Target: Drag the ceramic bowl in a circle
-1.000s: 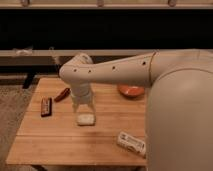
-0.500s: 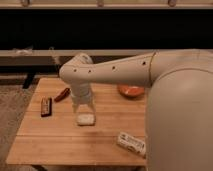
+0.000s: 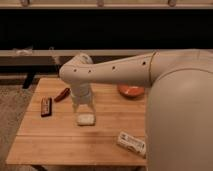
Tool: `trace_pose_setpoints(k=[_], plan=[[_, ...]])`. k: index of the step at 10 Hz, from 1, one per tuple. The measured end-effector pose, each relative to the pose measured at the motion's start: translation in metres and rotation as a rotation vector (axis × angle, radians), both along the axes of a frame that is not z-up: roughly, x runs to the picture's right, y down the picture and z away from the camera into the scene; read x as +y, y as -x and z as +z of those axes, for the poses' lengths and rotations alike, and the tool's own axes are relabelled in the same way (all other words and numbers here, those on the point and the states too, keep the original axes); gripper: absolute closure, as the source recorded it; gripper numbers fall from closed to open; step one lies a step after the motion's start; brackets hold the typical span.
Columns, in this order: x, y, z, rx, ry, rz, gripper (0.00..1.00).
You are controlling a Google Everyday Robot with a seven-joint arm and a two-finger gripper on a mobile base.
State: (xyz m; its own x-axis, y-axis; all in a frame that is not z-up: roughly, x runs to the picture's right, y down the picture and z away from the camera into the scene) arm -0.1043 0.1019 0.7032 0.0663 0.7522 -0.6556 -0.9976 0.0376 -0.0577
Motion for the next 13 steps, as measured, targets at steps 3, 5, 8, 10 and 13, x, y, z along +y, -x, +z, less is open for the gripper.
trace_pose_setpoints(k=[3, 5, 8, 10, 13], plan=[[0.000, 0.000, 0.000, 0.000, 0.000, 0.000, 0.35], [0.000, 0.000, 0.000, 0.000, -0.001, 0.000, 0.35], [-0.002, -0.009, 0.004, 0.005, -0.008, 0.020, 0.35], [-0.011, -0.028, 0.013, 0.015, -0.019, 0.036, 0.35], [-0.036, -0.069, 0.037, 0.044, -0.044, 0.057, 0.35]])
